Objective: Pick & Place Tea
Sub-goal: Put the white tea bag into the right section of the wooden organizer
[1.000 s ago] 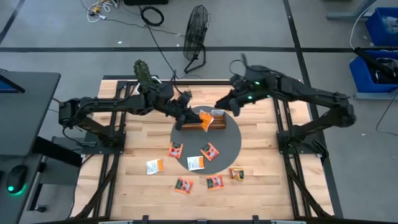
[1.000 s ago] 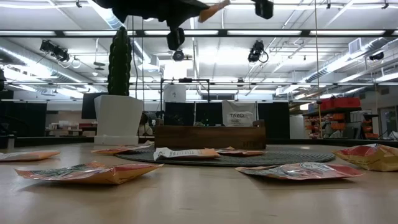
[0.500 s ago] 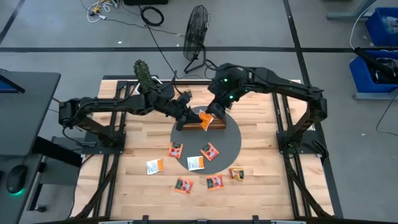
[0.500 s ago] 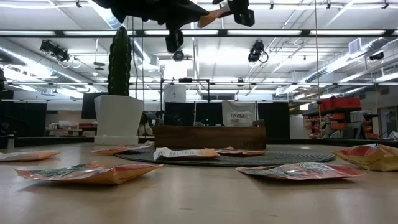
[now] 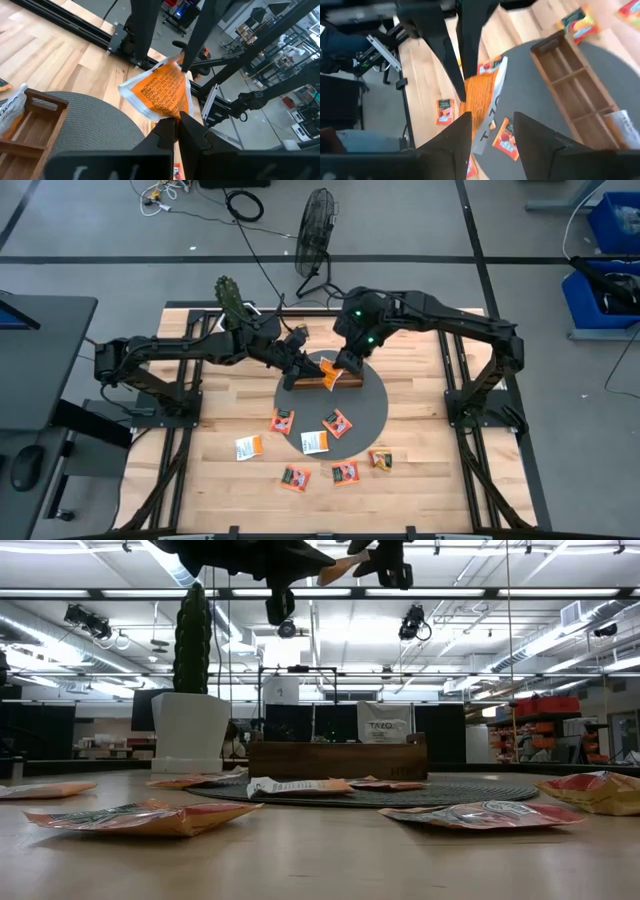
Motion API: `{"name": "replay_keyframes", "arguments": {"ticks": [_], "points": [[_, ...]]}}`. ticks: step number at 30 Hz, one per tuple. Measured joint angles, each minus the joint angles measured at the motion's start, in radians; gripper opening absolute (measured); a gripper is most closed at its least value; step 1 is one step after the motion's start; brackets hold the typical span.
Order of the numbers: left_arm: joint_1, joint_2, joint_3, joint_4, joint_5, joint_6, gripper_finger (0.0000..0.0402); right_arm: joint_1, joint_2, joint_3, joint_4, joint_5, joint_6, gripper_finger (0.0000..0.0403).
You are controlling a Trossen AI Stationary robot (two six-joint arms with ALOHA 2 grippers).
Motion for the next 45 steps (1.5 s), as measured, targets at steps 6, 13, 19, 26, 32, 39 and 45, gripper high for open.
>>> {"name": "replay_keyframes", "arguments": {"ticks": [6,13,19,26,32,39,45], "points": [[0.000,0.000,0.000,-0.001,0.000,0.000,0.0012,0.000,0.006,-0.003,0.018,-0.006,-0.004,0.0147],[0.000,0.000,0.000,-0.004,0.000,0.000,0.0007,0.000,0.008,-0.003,0.013,-0.029,-0.018,0.0063],[0.000,0.000,0.000,-0.014,0.000,0.011,0.0014,0.000,0.008,-0.003,0.014,-0.031,-0.023,0.0012],[0.000,0.000,0.001,-0.018,-0.005,0.052,0.0022,0.000,-0.009,-0.003,0.016,-0.030,-0.042,0.0003],[0.000,0.000,0.003,-0.023,-0.032,0.053,0.0036,-0.004,-0.036,-0.003,0.004,-0.019,-0.057,0.0001],[0.000,0.000,0.000,-0.053,-0.051,0.087,0.0041,-0.004,-0.078,-0.003,-0.011,0.038,-0.083,0.0001],[0.002,0.000,0.000,-0.152,-0.121,0.111,0.0034,-0.004,-0.108,-0.003,-0.065,0.130,-0.172,0.0000]]}}
